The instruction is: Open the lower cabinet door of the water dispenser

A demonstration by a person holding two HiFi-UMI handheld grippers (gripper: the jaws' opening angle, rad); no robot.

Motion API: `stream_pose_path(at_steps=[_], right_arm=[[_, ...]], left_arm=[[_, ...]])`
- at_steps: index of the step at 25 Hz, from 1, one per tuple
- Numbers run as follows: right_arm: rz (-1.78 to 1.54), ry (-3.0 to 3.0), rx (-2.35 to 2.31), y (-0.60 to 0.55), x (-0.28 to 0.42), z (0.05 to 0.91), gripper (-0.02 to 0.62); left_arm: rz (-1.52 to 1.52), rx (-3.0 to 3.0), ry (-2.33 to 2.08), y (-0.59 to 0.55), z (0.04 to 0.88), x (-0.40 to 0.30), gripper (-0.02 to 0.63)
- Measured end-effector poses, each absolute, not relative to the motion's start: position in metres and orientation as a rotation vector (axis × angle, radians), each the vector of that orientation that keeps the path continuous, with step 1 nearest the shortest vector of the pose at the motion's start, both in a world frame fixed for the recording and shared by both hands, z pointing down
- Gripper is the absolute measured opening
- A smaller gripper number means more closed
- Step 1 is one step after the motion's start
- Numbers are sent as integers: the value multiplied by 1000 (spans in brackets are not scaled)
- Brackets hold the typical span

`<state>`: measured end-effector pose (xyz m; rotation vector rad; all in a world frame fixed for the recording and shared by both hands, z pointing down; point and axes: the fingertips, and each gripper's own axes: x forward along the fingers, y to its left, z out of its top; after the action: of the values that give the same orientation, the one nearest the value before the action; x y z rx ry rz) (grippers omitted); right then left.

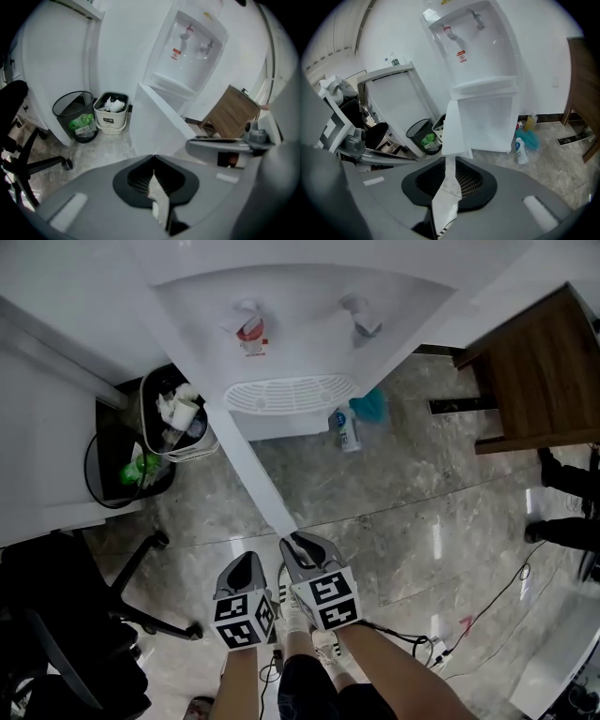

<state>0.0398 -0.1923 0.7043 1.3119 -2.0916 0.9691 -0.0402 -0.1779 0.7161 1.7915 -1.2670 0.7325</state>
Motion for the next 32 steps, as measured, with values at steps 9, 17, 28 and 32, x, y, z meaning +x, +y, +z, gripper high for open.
stream_pose_path(at_steps=[9,17,28,32], right_arm=[[984,-2030,1314,-171,60,684,-8],[1045,-1981,1342,-127,82,655,-8],[1057,-1932,1369,-118,105,659,-9],[1050,-1934,1374,-118,106,658,-9]], left_arm=[[766,1822,-1216,-159,691,-18,6],[823,1835,-1164,-133,667,9,6],[841,1863,-1157,-129,667,24,6],[846,1868,-1155,-128,667,28,5]])
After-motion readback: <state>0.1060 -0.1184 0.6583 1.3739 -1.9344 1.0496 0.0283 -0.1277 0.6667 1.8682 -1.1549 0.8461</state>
